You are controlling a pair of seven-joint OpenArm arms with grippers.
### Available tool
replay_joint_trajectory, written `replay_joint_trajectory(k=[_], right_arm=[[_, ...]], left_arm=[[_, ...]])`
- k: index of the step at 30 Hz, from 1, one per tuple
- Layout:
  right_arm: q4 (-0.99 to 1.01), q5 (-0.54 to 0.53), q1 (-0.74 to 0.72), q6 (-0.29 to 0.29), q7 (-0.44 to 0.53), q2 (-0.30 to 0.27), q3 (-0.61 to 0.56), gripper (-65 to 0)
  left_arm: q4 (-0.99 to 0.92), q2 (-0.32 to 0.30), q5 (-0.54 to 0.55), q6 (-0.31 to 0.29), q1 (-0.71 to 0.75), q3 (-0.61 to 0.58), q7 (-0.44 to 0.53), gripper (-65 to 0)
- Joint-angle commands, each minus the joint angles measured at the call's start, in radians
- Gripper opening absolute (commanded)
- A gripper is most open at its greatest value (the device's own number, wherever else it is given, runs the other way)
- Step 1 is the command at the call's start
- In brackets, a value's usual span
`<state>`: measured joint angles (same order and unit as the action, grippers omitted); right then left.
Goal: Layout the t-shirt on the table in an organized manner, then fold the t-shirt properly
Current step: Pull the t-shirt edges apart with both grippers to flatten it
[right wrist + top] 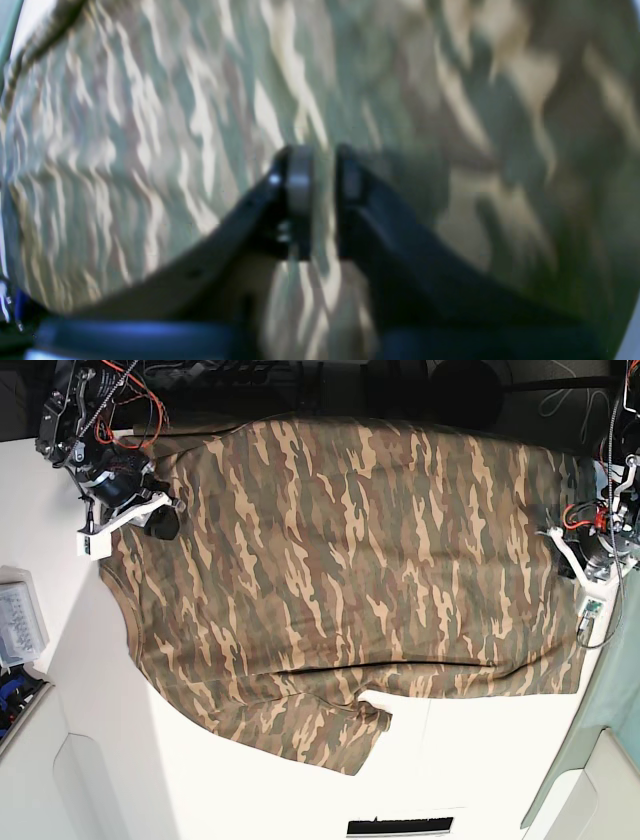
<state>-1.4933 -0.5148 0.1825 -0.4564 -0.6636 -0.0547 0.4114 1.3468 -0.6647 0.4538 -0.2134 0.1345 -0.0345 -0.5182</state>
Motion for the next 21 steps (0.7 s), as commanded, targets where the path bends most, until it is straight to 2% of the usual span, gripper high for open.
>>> replay_joint_trajectory(k=[1, 4, 8, 11, 15, 21], right_arm=[[-0.018, -0.017, 0.003, -0.035, 0.016, -0.010, 0.002, -63.2], [-0.018, -0.017, 0.032, -0.079, 0.045, -0.010, 0.001, -65.0], [-0.017, 0.030, 0.036, -0.084, 0.079, -0.012, -0.002, -65.0], [-0.003, 0.086, 0.025, -0.083, 0.114, -0.012, -0.011, -65.0], [0.058, 0.153, -0.006, -0.082, 0.166, -0.022, -0.028, -65.0], [0.212, 0.170, -0.126, -0.078, 0.193, -0.053, -0.027, -65.0]], left_arm=[[0.028, -0.019, 0.007, 0.001, 0.007, 0.008, 0.012, -62.0], [0.039, -0.019, 0.010, -0.012, 0.053, 0.008, 0.013, -62.7], [0.039, -0.004, 0.010, -0.088, 0.091, 0.008, 0.003, -62.7], [0.026, 0.027, 0.009, -0.094, 0.089, 0.008, 0.001, -62.7], [-0.056, 0.091, -0.030, -0.094, 0.034, 0.007, -0.003, -62.7], [-0.286, 0.189, -0.082, -0.093, -0.137, 0.002, -0.009, -62.7]])
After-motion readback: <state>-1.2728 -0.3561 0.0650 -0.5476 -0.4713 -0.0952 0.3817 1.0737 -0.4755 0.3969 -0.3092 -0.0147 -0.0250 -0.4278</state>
